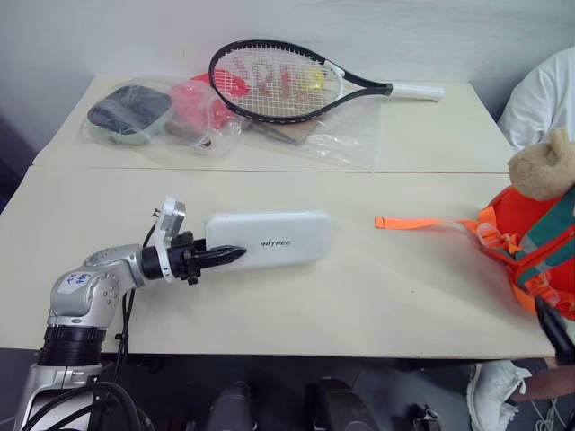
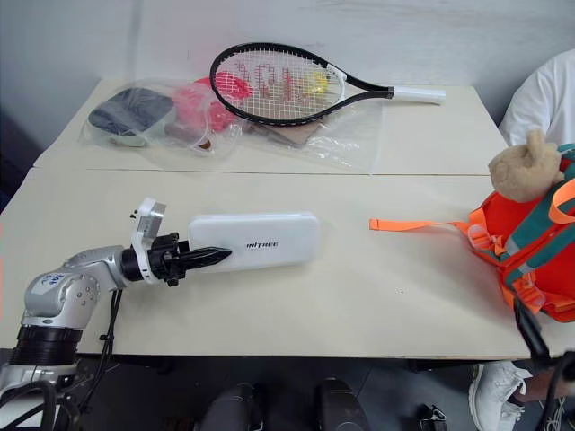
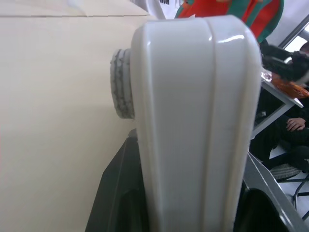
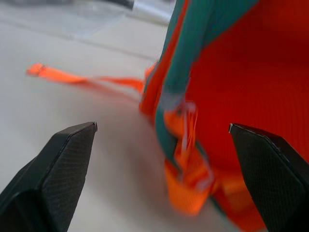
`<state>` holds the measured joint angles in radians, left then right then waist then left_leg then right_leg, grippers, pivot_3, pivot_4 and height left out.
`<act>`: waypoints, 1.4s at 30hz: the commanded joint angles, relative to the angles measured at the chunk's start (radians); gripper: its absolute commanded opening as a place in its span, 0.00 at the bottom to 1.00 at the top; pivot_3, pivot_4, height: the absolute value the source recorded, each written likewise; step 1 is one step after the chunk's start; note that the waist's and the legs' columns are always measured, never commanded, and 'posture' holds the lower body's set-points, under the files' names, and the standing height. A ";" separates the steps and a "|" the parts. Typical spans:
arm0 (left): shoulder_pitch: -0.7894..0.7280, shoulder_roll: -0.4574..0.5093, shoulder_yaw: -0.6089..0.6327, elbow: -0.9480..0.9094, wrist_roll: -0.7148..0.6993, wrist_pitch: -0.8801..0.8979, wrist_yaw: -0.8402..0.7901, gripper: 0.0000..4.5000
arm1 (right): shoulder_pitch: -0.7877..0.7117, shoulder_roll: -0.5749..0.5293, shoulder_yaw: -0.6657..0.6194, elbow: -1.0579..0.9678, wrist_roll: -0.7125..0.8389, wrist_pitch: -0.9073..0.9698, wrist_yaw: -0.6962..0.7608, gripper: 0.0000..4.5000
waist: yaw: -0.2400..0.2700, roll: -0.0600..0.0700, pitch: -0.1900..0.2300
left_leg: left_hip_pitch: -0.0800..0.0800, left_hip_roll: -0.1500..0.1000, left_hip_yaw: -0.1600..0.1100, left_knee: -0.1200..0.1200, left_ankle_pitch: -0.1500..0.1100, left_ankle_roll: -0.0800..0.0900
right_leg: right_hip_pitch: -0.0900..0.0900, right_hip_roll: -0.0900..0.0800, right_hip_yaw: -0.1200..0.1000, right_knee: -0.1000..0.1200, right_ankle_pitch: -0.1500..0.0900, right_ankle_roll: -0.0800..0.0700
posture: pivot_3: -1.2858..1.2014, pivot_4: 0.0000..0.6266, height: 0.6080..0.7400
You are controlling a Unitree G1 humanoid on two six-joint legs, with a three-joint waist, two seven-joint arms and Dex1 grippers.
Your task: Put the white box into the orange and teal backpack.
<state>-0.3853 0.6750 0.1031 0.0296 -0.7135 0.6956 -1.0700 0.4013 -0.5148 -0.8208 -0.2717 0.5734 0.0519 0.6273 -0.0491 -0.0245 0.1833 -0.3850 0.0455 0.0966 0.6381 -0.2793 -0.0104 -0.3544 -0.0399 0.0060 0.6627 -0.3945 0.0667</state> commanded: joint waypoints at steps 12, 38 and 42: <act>0.161 -0.017 0.167 -0.194 -0.079 0.033 0.100 0.29 | -0.439 -0.235 0.223 0.283 -0.038 0.110 0.084 0.80 | 0.017 0.001 0.000 | -0.002 0.001 0.000 0.002 0.003 0.000 | -0.002 0.001 0.001 0.001 0.000 0.000 | 0.52 0.24 1.00; 0.125 -0.015 0.473 0.024 -0.175 0.039 0.302 0.29 | -0.848 -0.165 0.713 -0.247 0.607 0.729 0.276 0.01 | 0.009 -0.003 0.002 | -0.009 0.000 -0.004 0.009 -0.002 0.005 | -0.006 -0.004 -0.004 0.004 0.000 0.000 | 0.52 0.24 1.00; 0.147 0.013 0.544 -0.106 -0.267 0.063 0.272 0.29 | -0.811 -0.239 0.695 -0.211 0.570 0.747 0.311 0.01 | 0.016 -0.006 0.002 | -0.011 0.000 -0.005 0.009 -0.002 0.006 | -0.006 -0.004 -0.005 0.000 0.001 0.001 | 0.52 0.24 1.00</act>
<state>-0.2344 0.6564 0.5996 0.0209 -0.9143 0.7627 -0.7655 -0.4118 -0.7434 -0.0925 -0.4755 1.1443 0.8050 0.9217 -0.0327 -0.0302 0.1853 -0.3966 0.0455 0.0917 0.6474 -0.2817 -0.0042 -0.3603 -0.0439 0.0007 0.6624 -0.3939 0.0678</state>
